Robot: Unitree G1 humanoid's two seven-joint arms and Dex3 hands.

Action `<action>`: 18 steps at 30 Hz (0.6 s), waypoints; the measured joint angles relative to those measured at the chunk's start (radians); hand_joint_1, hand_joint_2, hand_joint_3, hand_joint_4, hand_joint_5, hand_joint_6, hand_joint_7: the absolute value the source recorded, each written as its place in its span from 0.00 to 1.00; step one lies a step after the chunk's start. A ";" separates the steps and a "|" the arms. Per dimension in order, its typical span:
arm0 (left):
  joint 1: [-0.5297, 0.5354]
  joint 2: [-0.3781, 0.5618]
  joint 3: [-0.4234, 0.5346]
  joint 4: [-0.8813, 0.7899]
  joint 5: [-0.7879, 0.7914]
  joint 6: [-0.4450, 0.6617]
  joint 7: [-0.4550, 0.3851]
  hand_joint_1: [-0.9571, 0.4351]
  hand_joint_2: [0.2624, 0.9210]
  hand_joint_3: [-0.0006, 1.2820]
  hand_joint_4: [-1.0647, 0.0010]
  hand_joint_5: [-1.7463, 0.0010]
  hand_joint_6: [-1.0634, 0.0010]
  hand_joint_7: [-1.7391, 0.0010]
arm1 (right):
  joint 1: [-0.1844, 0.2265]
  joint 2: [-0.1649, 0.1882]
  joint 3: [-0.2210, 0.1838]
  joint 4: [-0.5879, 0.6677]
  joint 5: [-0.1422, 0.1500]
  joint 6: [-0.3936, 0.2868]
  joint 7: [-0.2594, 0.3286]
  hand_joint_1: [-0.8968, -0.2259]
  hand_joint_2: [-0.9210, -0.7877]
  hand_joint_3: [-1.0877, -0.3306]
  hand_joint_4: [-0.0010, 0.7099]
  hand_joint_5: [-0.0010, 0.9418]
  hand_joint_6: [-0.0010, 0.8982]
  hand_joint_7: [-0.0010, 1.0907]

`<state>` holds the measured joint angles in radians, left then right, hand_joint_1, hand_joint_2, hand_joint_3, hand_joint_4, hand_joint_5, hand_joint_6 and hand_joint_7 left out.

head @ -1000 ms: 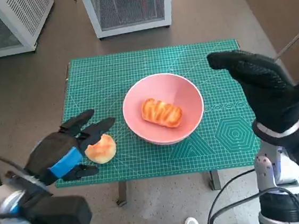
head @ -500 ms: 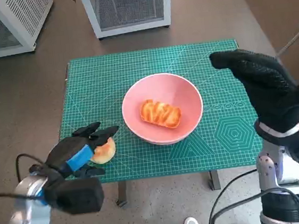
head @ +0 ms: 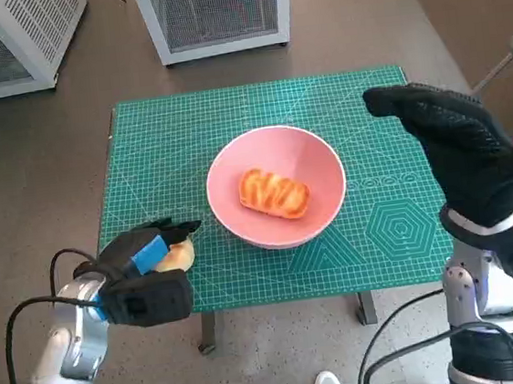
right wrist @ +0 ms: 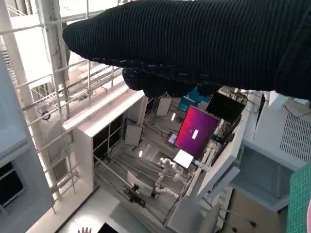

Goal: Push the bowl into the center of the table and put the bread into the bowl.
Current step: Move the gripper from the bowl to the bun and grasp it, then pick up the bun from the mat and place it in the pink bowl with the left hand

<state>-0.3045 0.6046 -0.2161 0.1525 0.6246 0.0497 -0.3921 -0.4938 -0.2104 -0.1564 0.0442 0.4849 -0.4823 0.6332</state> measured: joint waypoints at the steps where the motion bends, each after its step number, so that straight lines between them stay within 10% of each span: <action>1: -0.006 0.000 -0.005 0.012 0.005 -0.006 0.014 0.70 0.99 0.10 0.42 0.51 0.49 0.46 | 0.001 0.000 0.000 -0.002 0.000 0.000 0.000 0.58 0.00 0.79 0.55 0.00 0.11 0.51; 6: -0.020 0.007 -0.015 0.069 0.013 -0.045 0.075 0.69 1.00 0.11 0.39 0.31 0.50 0.32 | 0.003 -0.002 -0.001 -0.005 0.000 -0.002 0.000 0.58 0.00 0.79 0.55 0.00 0.11 0.51; 18: 0.021 0.058 0.040 -0.093 -0.018 -0.014 0.010 0.69 1.00 0.10 0.39 0.28 0.48 0.31 | 0.005 -0.013 -0.003 -0.003 -0.007 -0.014 0.000 0.58 0.00 0.79 0.55 0.00 0.10 0.51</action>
<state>-0.2837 0.6624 -0.1765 0.0597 0.6065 0.0354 -0.3818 -0.4886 -0.2230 -0.1591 0.0414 0.4780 -0.4963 0.6333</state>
